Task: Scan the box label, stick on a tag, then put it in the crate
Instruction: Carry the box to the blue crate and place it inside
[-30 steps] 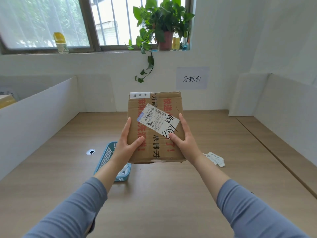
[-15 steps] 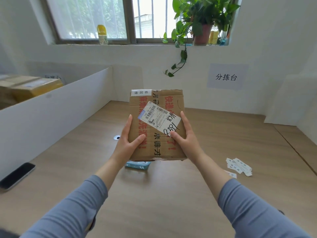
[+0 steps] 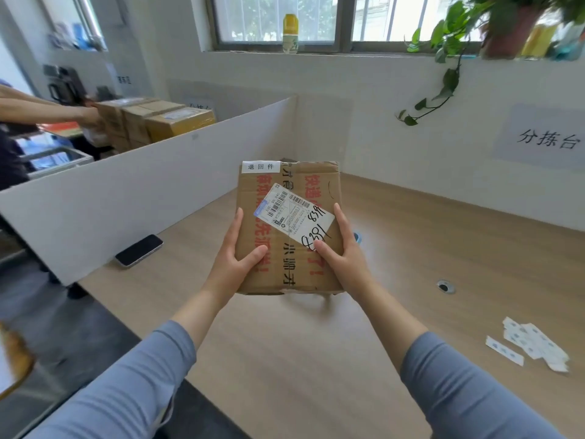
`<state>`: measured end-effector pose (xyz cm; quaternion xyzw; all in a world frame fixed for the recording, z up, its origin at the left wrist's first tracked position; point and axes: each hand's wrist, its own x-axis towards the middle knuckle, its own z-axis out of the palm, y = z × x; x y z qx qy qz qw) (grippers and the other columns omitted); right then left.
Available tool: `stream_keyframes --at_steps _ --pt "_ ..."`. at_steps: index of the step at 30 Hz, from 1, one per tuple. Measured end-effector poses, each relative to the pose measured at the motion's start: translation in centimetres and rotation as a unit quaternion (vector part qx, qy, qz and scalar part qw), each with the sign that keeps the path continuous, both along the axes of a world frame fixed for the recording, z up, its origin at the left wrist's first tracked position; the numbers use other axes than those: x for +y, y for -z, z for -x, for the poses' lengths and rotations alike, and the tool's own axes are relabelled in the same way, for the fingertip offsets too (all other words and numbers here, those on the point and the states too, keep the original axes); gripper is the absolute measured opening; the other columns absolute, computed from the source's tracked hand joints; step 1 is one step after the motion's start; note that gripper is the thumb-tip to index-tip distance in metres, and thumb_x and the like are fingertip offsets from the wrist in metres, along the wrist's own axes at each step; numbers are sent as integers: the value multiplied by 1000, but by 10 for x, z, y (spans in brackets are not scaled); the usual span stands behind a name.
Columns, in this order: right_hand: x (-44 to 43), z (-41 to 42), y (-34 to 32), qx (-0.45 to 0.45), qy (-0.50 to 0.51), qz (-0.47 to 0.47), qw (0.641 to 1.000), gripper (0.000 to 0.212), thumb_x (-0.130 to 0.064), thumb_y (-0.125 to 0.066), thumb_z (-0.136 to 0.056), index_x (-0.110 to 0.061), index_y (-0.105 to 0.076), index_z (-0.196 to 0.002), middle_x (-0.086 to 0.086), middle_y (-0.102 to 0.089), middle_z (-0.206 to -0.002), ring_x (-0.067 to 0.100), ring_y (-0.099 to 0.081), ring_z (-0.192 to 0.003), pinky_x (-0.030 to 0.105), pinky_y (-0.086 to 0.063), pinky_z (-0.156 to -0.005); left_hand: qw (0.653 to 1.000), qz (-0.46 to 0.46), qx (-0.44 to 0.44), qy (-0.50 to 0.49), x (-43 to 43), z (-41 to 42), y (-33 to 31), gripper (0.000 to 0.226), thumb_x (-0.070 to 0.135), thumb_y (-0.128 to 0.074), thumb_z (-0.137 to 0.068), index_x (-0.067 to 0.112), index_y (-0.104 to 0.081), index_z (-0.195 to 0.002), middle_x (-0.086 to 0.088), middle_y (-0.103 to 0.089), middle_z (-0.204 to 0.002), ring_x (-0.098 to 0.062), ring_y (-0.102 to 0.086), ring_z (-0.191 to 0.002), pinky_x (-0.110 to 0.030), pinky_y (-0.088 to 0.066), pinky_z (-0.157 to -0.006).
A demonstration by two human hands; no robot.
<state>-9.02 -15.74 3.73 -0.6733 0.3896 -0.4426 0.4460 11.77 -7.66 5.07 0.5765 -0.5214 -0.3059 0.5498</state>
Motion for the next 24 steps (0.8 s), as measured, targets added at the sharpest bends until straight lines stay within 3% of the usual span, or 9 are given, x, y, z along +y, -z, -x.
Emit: stream_keyframes --at_steps 8,10,14,16,19,24 --pt "17 -93 9 8 -95 2 995 80 -42 -66 -79 -56 -18 -143 -7 -31 -154 13 -41 -135 45 -42 -108 996 -15 17 -82 55 -75 13 82 31 -64 -87 50 -10 -145 15 -30 -151 -2 -42 -129 -25 -46 -97" --pt "24 -120 9 10 -117 0 993 81 -48 -65 -76 -60 -18 -140 -7 -30 -155 15 -41 -136 46 -43 -107 994 -16 28 -104 70 -97 14 82 30 -64 -87 51 -10 -145 16 -32 -149 0 -44 -126 -23 -47 -93" --pt "46 -182 9 6 -163 -7 987 76 -44 -65 -78 -69 -18 -133 -3 -30 -156 15 -41 -136 44 -46 -106 988 -15 30 -152 104 -145 16 81 27 -63 -89 48 -10 -146 28 -40 -133 21 -46 -110 -8 -48 -81" --pt "60 -216 10 -4 -186 -13 982 75 -42 -65 -78 -71 -20 -131 -4 -31 -155 15 -43 -135 42 -47 -104 984 -20 27 -173 126 -174 17 80 30 -63 -88 54 -10 -143 31 -39 -134 15 -45 -117 -19 -47 -96" --pt "81 -268 13 -11 -220 -22 975 75 -41 -67 -78 -70 -22 -131 -5 -31 -155 15 -41 -136 43 -46 -105 979 -28 13 -203 159 -217 18 81 38 -66 -85 62 -11 -138 16 -29 -152 -6 -38 -134 -43 -39 -109" --pt "117 -349 19 -26 -266 -33 963 75 -32 -67 -83 -63 -23 -136 -8 -36 -152 12 -47 -132 40 -51 -100 966 -23 6 -257 207 -283 21 79 34 -65 -86 58 -13 -141 15 -26 -154 -4 -35 -135 -44 -37 -110"
